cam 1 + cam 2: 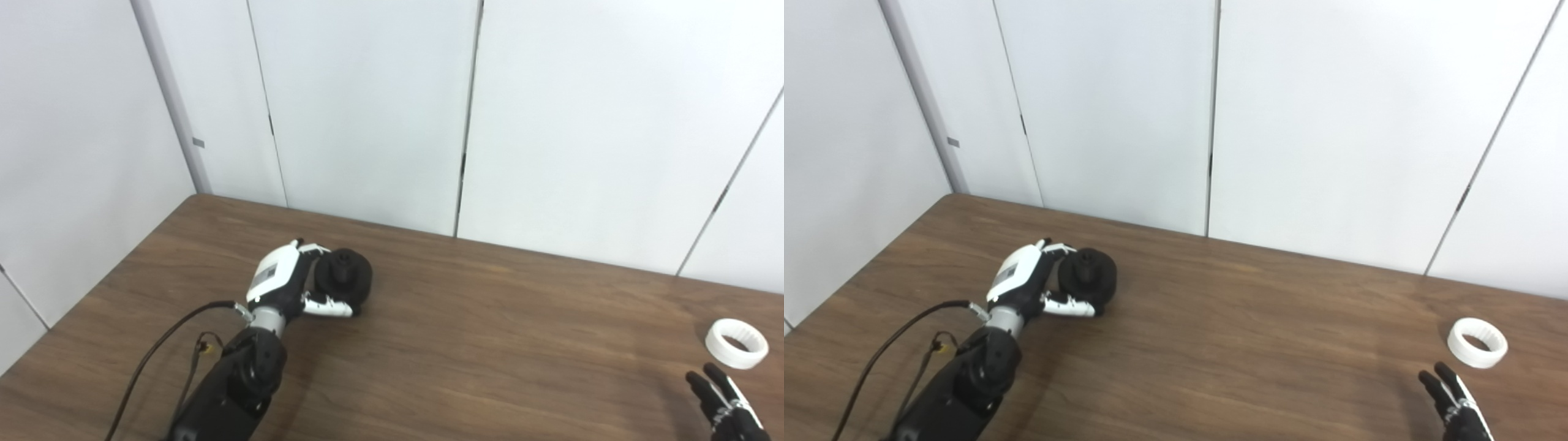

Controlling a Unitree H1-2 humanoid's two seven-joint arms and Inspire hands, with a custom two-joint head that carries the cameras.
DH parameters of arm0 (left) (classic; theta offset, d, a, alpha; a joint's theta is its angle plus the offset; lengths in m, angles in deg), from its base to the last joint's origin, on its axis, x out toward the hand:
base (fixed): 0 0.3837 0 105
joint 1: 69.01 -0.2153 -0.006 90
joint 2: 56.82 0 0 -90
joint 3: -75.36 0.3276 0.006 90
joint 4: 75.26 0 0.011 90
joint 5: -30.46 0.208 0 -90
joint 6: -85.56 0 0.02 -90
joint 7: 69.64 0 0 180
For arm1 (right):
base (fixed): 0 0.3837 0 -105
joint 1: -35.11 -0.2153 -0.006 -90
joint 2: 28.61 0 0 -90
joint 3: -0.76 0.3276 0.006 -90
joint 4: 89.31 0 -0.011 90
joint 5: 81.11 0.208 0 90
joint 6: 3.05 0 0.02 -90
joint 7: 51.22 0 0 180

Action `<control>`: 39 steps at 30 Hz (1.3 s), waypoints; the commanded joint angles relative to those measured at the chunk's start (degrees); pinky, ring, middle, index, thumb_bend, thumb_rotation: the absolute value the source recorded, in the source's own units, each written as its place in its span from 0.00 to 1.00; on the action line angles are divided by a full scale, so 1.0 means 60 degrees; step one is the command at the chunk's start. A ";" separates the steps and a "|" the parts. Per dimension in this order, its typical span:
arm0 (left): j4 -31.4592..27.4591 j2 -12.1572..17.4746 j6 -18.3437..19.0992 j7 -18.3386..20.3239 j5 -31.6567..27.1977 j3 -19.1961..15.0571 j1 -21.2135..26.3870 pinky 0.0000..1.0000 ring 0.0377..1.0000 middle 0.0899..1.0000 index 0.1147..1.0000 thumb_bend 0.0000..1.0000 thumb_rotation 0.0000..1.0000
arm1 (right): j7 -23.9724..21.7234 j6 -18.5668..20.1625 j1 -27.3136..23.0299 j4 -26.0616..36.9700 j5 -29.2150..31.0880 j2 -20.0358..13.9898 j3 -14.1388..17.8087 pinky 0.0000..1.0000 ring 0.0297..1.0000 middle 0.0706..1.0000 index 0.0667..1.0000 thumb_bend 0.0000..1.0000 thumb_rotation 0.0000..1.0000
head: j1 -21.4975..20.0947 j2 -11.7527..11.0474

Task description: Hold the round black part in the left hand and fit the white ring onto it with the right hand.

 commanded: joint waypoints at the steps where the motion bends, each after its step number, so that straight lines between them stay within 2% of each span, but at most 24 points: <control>1: -0.1544 0.0253 0.0206 0.0474 0.0551 0.0099 0.0141 1.00 1.00 0.92 0.42 0.52 0.06 | 0.0178 -0.0704 0.2245 0.0610 -0.0022 0.0804 -0.0417 1.00 0.94 0.87 0.89 0.64 1.00 | -0.0091 0.0063; 6: -0.2764 0.0058 0.0337 0.0929 0.1069 0.0443 -0.0459 1.00 1.00 0.92 0.42 0.52 0.06 | 0.0263 -0.0669 0.2272 0.0750 -0.0076 0.0831 -0.0527 1.00 0.94 0.87 0.90 0.61 0.99 | -0.0276 0.0190; 9: -0.3348 -0.0087 0.0279 0.1147 0.1307 0.0657 -0.0841 1.00 1.00 0.93 0.42 0.52 0.07 | 0.0341 -0.0572 0.2311 0.0886 -0.0176 0.0848 -0.0617 1.00 0.95 0.87 0.91 0.64 0.99 | -0.0404 0.0288; 18: -0.4335 -0.0463 -0.0031 0.1695 0.1857 0.1125 -0.1714 1.00 1.00 0.93 0.42 0.52 0.07 | 0.0492 -0.0313 0.2384 0.1293 -0.0252 0.0935 -0.0942 1.00 0.94 0.87 0.91 0.61 0.96 | -0.0804 0.0563; 25: -0.4606 -0.0872 -0.0424 0.1775 0.2406 0.1700 -0.2231 1.00 1.00 0.92 0.42 0.52 0.07 | 0.0688 -0.0111 0.2370 0.1518 -0.0435 0.0895 -0.1141 1.00 0.94 0.87 0.90 0.60 0.96 | -0.0840 0.0694; 30: -0.4499 -0.1154 -0.0736 0.1700 0.2524 0.2119 -0.2655 1.00 1.00 0.91 0.42 0.52 0.07 | 0.0742 -0.0212 0.2322 0.1492 -0.0496 0.0866 -0.1208 1.00 0.94 0.86 0.89 0.60 0.96 | -0.0892 0.0756; 39: -0.4404 -0.1417 -0.1100 0.1715 0.2704 0.2392 -0.3119 1.00 1.00 0.91 0.41 0.52 0.07 | 0.0930 -0.0052 0.2305 0.1642 -0.0865 0.0890 -0.1414 1.00 0.94 0.86 0.88 0.61 0.97 | -0.1324 0.1099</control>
